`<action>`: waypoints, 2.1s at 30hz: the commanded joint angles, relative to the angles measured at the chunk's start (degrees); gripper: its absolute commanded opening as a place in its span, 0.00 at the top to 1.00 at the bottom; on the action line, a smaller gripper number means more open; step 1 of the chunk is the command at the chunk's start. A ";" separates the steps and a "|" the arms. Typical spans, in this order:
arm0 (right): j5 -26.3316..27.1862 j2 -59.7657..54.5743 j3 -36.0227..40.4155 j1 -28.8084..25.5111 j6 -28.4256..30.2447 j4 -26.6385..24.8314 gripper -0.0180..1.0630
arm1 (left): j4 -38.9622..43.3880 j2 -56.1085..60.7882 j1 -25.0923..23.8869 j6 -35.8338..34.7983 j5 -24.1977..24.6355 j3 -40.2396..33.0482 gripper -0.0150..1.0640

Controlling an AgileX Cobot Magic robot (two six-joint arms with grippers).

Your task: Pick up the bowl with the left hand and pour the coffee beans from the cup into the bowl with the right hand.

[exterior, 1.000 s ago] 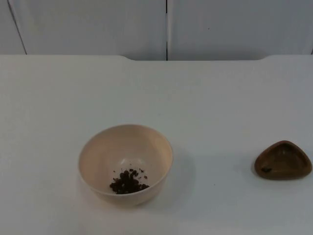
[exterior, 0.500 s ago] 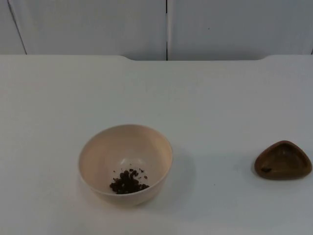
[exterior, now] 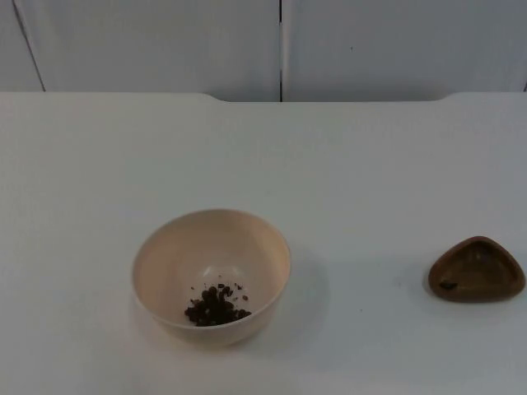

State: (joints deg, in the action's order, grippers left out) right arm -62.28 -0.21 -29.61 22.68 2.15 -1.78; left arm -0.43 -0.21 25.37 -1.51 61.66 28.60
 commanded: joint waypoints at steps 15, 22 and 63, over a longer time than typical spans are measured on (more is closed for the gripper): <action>0.54 0.21 0.04 -7.50 -0.15 0.15 0.01 | -0.64 0.21 -0.17 0.11 -0.18 -0.24 0.01; 0.54 0.21 0.04 -14.86 -0.15 0.15 0.01 | -0.64 0.21 -0.17 0.11 -0.18 -0.24 0.01; 0.54 0.21 0.04 -19.14 -0.15 0.04 0.01 | -0.65 0.21 -13.70 0.11 -0.18 -0.24 0.01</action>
State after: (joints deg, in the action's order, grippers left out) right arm -62.17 -0.21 -29.61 4.00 2.15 -1.78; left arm -0.65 -0.21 13.09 -1.51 61.66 28.60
